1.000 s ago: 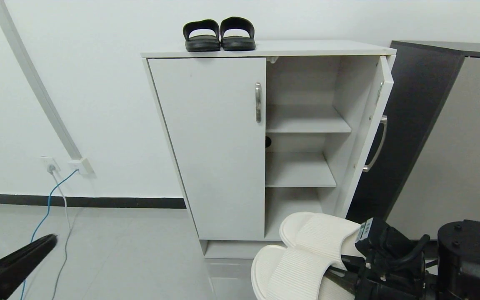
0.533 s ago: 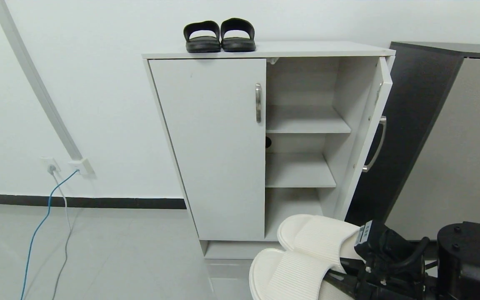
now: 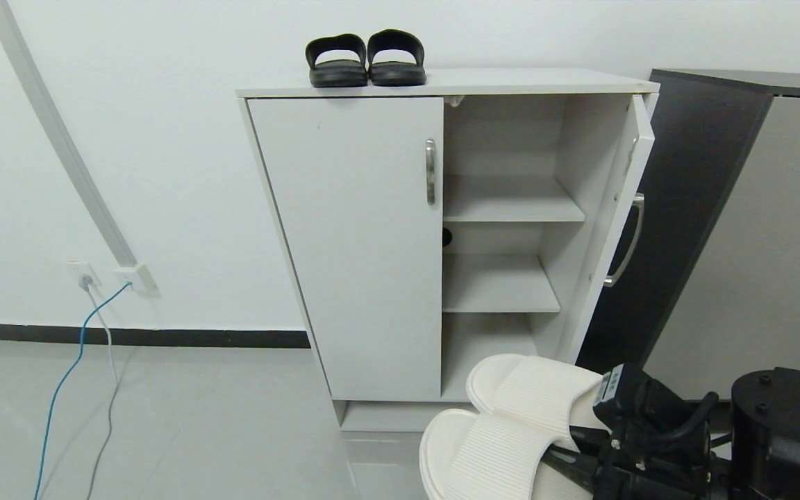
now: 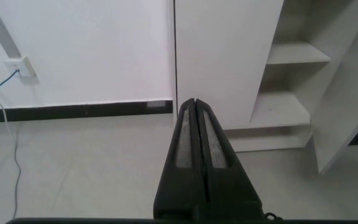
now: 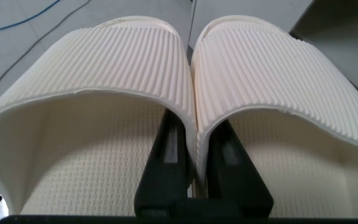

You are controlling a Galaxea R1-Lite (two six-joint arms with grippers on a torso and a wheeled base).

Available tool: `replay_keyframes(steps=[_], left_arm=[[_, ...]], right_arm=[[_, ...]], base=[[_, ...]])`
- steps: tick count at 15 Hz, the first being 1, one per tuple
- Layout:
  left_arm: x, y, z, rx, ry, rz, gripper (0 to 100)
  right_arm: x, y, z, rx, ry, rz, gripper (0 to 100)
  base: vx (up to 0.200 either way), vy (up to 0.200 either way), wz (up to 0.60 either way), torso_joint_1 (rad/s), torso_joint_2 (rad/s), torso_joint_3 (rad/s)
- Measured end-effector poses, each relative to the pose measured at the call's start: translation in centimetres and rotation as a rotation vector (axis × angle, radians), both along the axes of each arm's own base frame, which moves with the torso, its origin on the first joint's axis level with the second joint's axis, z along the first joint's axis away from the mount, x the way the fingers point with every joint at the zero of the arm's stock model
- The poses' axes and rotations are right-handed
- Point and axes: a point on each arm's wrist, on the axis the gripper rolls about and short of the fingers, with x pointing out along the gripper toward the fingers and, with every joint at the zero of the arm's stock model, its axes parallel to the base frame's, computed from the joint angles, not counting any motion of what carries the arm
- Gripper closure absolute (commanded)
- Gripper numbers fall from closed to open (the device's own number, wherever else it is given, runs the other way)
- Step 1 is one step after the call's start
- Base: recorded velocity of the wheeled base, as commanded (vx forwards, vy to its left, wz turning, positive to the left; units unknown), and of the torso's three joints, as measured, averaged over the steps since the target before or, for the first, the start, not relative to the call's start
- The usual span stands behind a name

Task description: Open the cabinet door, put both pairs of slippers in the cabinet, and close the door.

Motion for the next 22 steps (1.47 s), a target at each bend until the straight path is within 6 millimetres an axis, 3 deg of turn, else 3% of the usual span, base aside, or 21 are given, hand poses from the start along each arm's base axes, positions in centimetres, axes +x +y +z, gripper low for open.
replay_keyframes(steps=[8, 12, 15, 22], left_arm=[[0.0, 0.0, 0.0, -0.007, -0.004, 0.0, 100], [0.0, 0.0, 0.0, -0.007, -0.004, 0.0, 100], [0.0, 0.0, 0.0, -0.006, -0.004, 0.0, 100], [0.0, 0.0, 0.0, -0.007, -0.003, 0.0, 100]], right_arm=[[0.0, 0.0, -0.1, -0.002, 0.001, 0.003, 100], [0.1, 0.2, -0.1, -0.003, 0.002, -0.003, 100], [1.1, 1.0, 0.4, 0.017, -0.006, -0.106, 100], [6.3, 7.8, 0.6, 0.173, 0.011, -0.483, 100]], base=[[-0.175, 0.0, 0.0, 0.005, 0.0, 0.001], [0.0, 0.0, 0.0, 0.0, 0.0, 0.0], [0.0, 0.0, 0.0, 0.0, 0.0, 0.0], [0.0, 0.0, 0.0, 0.0, 0.0, 0.0]])
